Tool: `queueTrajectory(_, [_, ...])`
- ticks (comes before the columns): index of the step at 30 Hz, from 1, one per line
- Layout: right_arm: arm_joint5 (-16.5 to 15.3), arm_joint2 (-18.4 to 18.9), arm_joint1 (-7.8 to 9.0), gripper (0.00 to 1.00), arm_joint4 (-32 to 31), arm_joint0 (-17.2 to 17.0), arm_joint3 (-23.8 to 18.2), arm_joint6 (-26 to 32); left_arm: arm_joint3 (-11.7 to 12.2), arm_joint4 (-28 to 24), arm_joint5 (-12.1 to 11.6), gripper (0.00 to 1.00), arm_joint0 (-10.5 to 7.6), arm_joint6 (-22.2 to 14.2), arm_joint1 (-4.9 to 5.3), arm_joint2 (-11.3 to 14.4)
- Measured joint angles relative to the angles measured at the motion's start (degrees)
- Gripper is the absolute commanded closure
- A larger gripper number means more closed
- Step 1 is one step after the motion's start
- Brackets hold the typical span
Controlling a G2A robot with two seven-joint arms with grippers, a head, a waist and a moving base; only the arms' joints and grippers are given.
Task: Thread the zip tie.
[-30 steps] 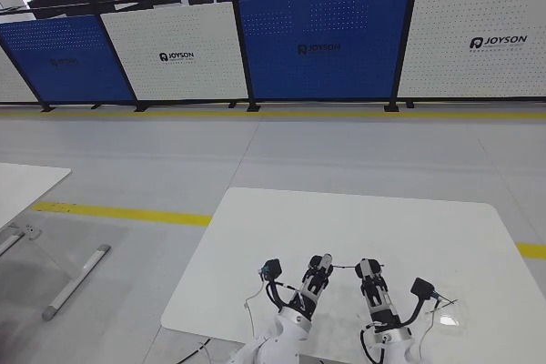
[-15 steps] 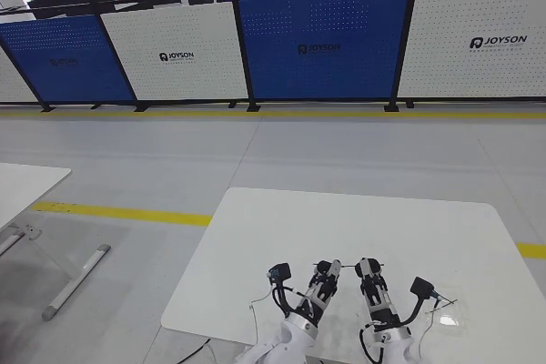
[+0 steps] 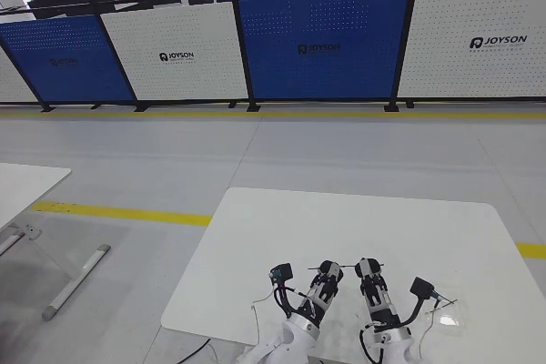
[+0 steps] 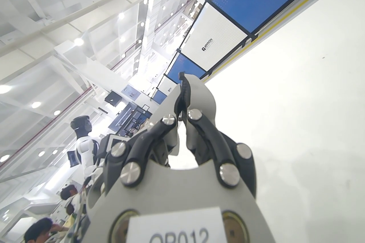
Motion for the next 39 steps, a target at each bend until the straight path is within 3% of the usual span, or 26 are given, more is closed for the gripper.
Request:
queueTrajectory(12, [0.2, 0.1, 0.03, 1.00, 0.1, 0.1, -0.2, 2.1, -0.5, 1.0, -0.6, 1.00, 0.31, -0.6, -0.11, -0.1])
queueTrajectory(26, [-1.3, 1.4, 0.45, 1.00, 3.7, -0.1, -0.9, 7.7, -0.6, 3.9, 0.8, 1.00, 0.63, 0.0, -0.25, 0.0])
queueTrajectory(29, [-0.9, 1.4, 0.51, 0.67, 3.5, -0.2, -1.1, 8.4, -0.5, 4.0, 1.3, 1.00, 0.53, 0.3, -0.36, 0.0])
queueTrajectory(31, [-0.6, 1.4, 0.52, 0.54, 3.3, -0.2, -1.2, 8.4, -0.2, 3.9, 1.8, 1.00, 0.31, 0.4, -0.47, 0.1])
queueTrajectory(35, [-0.3, 1.3, 0.49, 0.44, 3.1, -0.1, -1.0, 7.9, 0.3, 3.6, 2.2, 1.00, -0.04, 0.5, -0.66, 0.1])
queueTrajectory(37, [-0.7, 1.3, 0.47, 0.55, 3.2, -0.1, -0.8, 7.3, 0.5, 3.3, 2.5, 1.00, -0.18, 0.6, -0.76, 0.1])
queueTrajectory(39, [-1.2, 1.4, 0.47, 0.55, 3.3, -0.1, -0.6, 6.9, 0.7, 2.5, 3.1, 1.00, -0.45, 0.6, -0.88, -0.2])
